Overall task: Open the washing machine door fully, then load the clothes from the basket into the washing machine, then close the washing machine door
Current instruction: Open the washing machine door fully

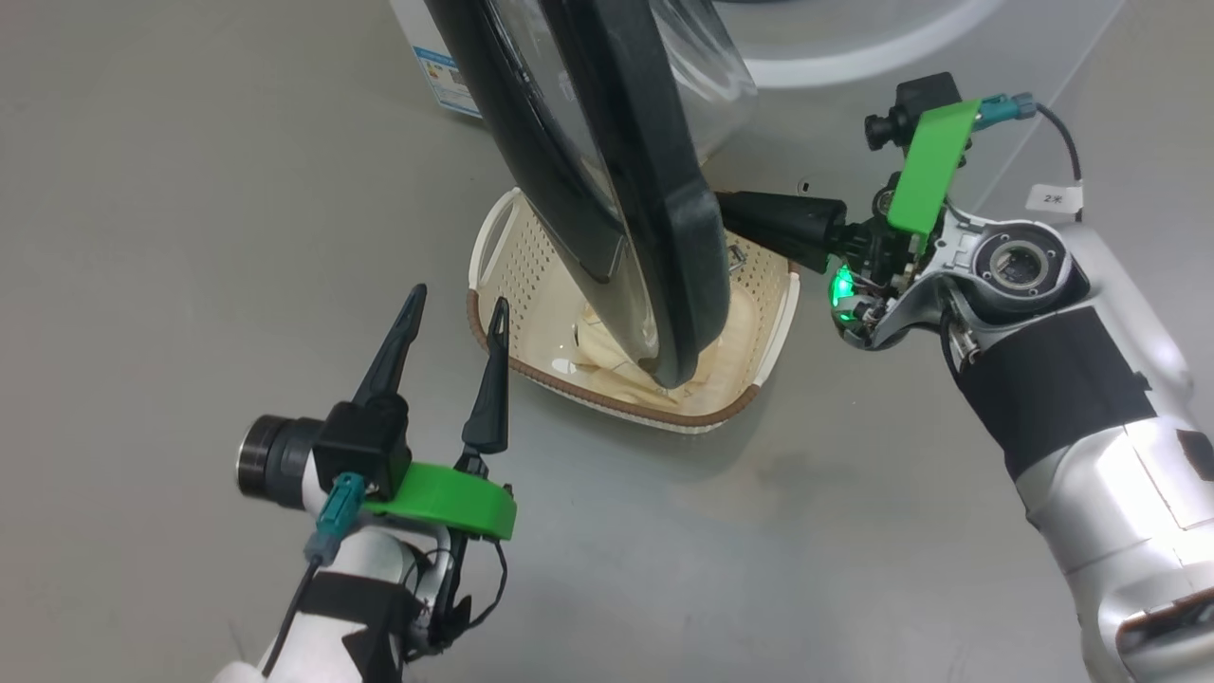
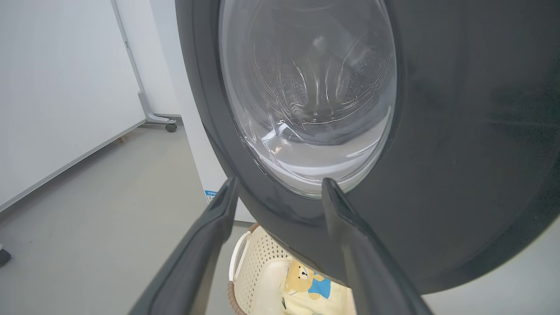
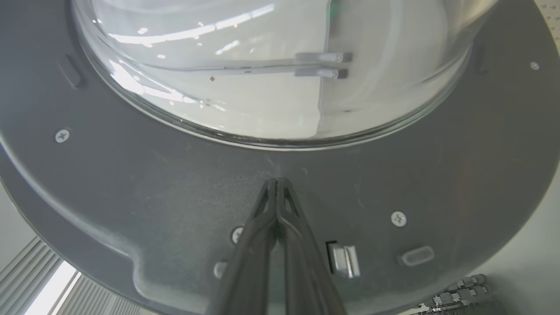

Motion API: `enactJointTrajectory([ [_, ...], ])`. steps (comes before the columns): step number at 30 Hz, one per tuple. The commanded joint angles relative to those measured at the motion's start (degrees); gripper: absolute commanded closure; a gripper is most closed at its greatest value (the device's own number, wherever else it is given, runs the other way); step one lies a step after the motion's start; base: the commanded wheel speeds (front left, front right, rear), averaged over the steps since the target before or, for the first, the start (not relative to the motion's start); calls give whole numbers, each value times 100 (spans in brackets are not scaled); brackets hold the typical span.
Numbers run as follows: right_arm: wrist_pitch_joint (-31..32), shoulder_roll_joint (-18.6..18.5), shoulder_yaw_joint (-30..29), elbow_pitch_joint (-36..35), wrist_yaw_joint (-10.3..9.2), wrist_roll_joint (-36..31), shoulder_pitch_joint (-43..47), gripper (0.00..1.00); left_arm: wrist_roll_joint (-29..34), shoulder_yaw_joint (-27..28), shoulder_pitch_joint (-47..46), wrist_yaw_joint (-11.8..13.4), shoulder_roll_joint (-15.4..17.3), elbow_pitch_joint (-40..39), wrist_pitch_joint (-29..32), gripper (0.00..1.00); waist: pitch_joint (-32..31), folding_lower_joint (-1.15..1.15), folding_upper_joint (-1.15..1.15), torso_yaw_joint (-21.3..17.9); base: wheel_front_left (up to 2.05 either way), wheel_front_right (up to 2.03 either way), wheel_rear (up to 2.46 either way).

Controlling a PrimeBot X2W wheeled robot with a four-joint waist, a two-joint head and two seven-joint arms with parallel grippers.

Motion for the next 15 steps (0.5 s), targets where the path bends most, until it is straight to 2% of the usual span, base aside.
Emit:
enactJointTrajectory([
  [1, -54, 155, 101, -227, 1, 86, -34, 100, 51, 213, -36, -27, 83, -129, -39, 0, -28, 0, 0, 22, 0, 0, 0],
  [15, -754, 155, 1428, -354, 1, 1096, 197, 100, 60, 225, 84, -34, 83, -52, -39, 0, -282, 0, 0, 135, 0, 0, 0],
])
